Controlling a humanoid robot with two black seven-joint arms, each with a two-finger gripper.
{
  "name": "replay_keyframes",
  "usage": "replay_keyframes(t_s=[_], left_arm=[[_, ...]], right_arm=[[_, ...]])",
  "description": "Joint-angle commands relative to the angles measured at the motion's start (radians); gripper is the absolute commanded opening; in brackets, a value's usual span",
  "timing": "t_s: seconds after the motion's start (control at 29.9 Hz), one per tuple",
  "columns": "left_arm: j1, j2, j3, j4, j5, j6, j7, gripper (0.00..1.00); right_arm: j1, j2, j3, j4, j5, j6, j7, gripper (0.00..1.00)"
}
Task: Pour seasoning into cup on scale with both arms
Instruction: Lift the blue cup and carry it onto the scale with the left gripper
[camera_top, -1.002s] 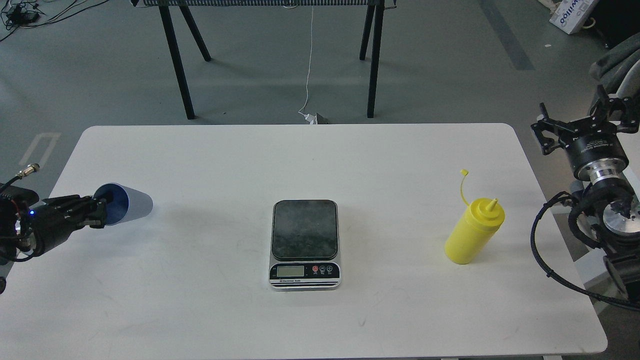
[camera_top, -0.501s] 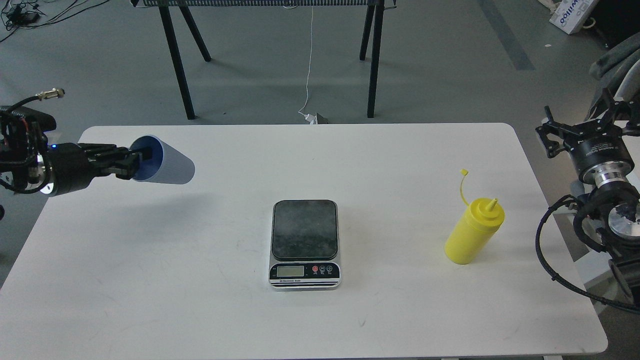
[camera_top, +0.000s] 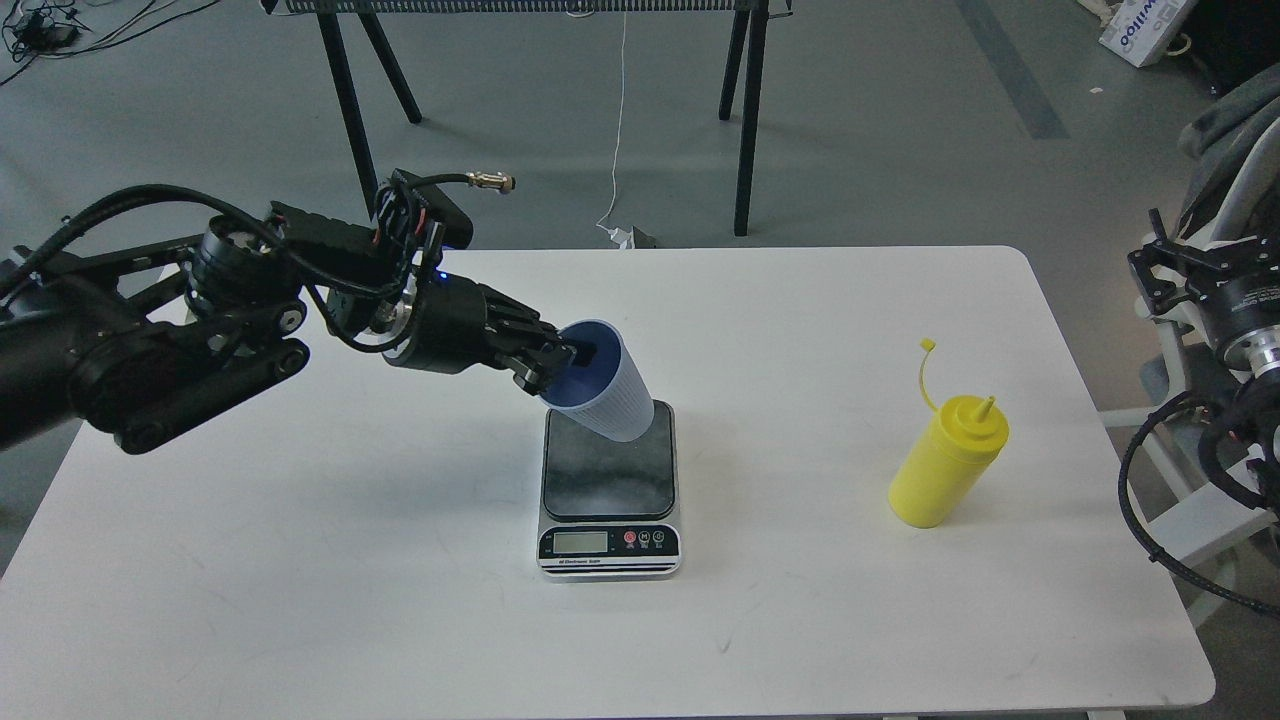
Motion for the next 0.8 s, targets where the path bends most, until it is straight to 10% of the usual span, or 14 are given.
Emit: replay_keyframes(t_s=[0.0, 0.43, 0.77], left_arm=[[0.006, -0.057, 0.046, 0.069, 0.049, 0.001, 0.007, 0.05], [0.005, -0.100, 0.078, 0.132, 0.054, 0.001, 0.007, 0.10], [0.000, -0.101, 0.075, 0.129, 0.051, 0.001, 0.010, 0.32]], right_arm=[[-0.005, -0.001, 0.001, 0.000, 0.000, 0.000, 0.000, 0.99], [-0.010, -0.001, 0.012, 0.000, 0.000, 0.000, 0.000, 0.99], [-0.012, -0.001, 0.013, 0.000, 0.000, 0.000, 0.000, 0.99]])
